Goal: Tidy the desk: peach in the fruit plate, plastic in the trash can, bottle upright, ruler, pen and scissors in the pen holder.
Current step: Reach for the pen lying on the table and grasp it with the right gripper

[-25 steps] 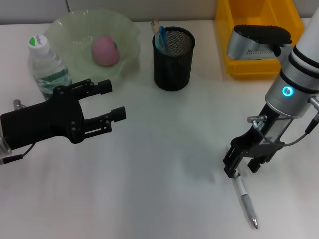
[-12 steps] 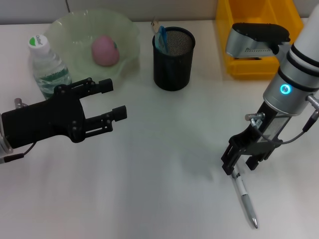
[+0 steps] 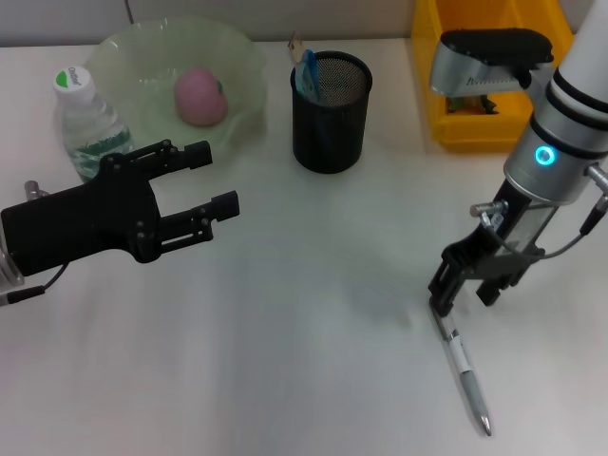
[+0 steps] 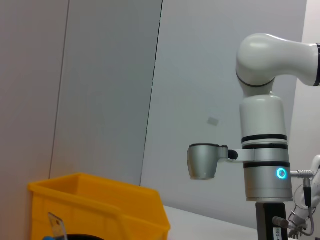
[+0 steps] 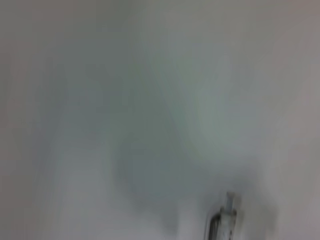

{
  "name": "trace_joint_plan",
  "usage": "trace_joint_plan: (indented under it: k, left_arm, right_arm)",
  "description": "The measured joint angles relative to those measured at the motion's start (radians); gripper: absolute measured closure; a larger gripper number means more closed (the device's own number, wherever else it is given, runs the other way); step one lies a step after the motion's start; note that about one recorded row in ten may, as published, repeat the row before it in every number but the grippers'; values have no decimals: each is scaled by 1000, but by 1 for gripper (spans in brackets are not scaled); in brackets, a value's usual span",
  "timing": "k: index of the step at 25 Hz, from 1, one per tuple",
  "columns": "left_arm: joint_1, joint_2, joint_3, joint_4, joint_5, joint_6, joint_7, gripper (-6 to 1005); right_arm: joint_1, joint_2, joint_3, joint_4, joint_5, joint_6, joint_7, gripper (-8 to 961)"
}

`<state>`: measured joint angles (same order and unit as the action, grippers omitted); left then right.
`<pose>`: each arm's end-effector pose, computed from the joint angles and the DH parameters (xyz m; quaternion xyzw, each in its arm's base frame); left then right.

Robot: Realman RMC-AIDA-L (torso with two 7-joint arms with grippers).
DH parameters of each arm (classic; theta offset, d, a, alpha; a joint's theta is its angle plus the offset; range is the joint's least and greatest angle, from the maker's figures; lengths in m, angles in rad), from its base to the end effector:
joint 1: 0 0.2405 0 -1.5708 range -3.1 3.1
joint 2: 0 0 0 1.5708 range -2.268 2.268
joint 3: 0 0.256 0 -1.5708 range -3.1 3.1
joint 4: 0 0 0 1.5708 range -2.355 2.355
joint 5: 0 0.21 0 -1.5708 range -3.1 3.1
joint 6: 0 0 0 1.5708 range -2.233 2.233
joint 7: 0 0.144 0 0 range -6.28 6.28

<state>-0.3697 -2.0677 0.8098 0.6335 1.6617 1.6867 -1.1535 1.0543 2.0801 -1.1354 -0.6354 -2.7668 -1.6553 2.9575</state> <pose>-0.2672 0.2897 0.0129 -0.9104 -0.1389 -0.3559 0.1588 0.1756 0.3724 -0.0385 -0.7591 0.5765 -0.2887 0.0895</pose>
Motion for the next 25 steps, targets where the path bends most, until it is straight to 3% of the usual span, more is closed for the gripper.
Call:
trace_joint_plan:
  k: [12,17,25]
  left_arm:
    - [-2,2,0,2,-1,-12,0,276]
    - [-5,2,0,1,-1,-13,0,276]
    - [8,2,-3,0,-1,-18,0,275]
  right_arm:
    - [16,0,7,-54,-3,18,2,327]
    - [50,4,39,-54,-95,-12,3,328]
    - [38,9,71,-48,-99,-11,3,328]
